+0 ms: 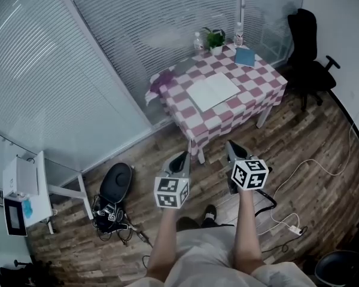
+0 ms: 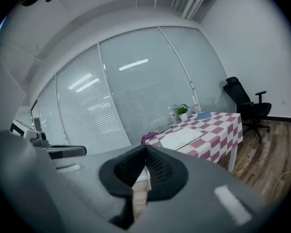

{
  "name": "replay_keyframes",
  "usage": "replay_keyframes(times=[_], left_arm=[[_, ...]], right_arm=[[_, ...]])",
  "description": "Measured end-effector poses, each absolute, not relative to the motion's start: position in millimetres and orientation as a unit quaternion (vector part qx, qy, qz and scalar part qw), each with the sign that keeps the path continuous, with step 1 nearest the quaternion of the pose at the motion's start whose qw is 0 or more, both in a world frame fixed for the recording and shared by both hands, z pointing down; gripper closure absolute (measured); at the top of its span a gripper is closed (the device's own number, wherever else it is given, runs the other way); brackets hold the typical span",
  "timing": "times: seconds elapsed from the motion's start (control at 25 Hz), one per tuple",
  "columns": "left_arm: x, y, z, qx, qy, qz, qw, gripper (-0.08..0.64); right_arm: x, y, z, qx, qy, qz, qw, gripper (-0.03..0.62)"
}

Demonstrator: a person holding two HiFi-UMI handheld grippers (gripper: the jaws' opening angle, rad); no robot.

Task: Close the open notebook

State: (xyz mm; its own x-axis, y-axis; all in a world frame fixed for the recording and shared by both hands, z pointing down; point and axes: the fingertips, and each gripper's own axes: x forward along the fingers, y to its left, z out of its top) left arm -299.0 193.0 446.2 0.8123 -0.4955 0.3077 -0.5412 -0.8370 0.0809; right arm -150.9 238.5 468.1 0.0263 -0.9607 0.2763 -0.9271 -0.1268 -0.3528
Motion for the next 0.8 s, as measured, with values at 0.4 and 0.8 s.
replay_keyframes(times=[0.4, 0.8], left_arm=[[-276, 151, 454, 0.939, -0.306, 0.118, 0.107, 0.552], [-212, 91, 470, 0.948, -0.266, 0.107, 0.142, 0.552]], right_arm=[[-91, 250, 483, -0.756, 0.617, -0.216, -0.015, 0.592], [-26, 210, 489, -0.783, 0.584, -0.211, -0.027, 0.592]])
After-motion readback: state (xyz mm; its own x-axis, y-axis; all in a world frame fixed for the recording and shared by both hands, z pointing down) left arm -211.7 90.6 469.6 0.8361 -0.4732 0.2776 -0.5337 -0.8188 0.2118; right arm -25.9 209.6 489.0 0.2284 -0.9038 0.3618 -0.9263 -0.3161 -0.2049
